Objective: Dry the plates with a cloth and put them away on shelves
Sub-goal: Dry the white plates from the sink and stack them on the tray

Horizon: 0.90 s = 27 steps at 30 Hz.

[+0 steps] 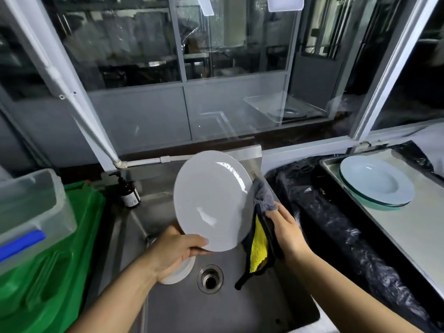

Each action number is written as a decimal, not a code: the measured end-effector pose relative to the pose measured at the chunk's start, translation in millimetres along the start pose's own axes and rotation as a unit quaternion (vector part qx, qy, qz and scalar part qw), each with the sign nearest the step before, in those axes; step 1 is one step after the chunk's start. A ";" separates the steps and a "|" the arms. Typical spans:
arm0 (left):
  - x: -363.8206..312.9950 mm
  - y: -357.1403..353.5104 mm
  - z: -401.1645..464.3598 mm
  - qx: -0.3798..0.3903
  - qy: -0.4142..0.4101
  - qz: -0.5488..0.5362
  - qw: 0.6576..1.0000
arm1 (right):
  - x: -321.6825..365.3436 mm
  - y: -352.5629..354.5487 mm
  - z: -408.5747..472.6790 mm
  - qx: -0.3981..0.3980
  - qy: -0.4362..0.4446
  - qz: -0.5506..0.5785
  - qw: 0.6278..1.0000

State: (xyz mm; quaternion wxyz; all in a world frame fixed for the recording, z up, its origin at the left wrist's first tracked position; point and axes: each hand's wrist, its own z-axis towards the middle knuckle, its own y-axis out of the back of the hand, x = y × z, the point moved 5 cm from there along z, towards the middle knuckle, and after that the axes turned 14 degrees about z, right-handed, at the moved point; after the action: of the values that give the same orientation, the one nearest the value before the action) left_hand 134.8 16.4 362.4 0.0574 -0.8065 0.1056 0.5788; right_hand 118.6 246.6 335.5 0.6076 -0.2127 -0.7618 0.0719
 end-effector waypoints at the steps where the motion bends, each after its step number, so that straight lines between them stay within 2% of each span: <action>1: -2.3 2.4 -0.5 -0.004 -0.004 0.001 1.000 | 0.8 -4.2 0.4 0.004 0.019 -0.015 1.000; 4: -8.5 5.3 -0.8 -0.015 -0.016 0.001 1.000 | 6.8 -18.2 -1.6 0.033 0.150 -0.133 0.979; 7: -16.1 9.9 -0.5 -0.019 -0.034 -0.002 0.999 | 10.6 -31.7 -10.5 0.053 0.338 -0.299 0.891; 9: -21.4 12.4 -0.8 -0.020 -0.042 0.001 0.999 | 3.9 -37.6 -12.4 0.065 0.399 -0.353 0.844; 14: -31.6 11.3 -0.6 0.016 -0.059 0.002 0.998 | 6.7 -69.7 -27.3 0.160 0.434 -0.356 0.812; 17: -42.1 0.3 -5.0 0.064 -0.088 0.020 0.994 | 23.1 -102.4 -44.3 0.249 0.490 -0.365 0.752; 19: -45.0 -8.8 -8.7 0.090 -0.101 0.037 0.990 | 34.5 -123.2 -47.3 0.271 0.518 -0.368 0.723; 21: -44.1 -12.1 -10.2 0.093 -0.093 0.033 0.991 | 45.2 -137.0 -41.1 0.252 0.544 -0.390 0.699; 23: -42.2 -8.1 -10.0 0.071 -0.076 0.021 0.994 | 54.4 -141.2 -25.6 0.212 0.534 -0.441 0.690; 27: -42.3 2.1 -13.1 0.030 -0.059 0.005 0.998 | 71.7 -126.2 7.6 0.151 0.477 -0.487 0.716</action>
State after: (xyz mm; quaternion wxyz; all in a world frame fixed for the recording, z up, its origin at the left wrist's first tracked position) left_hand 133.5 16.0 406.7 0.0852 -0.7686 0.1235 0.6219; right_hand 69.2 163.8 444.2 0.8659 0.2757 -0.3479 -0.2307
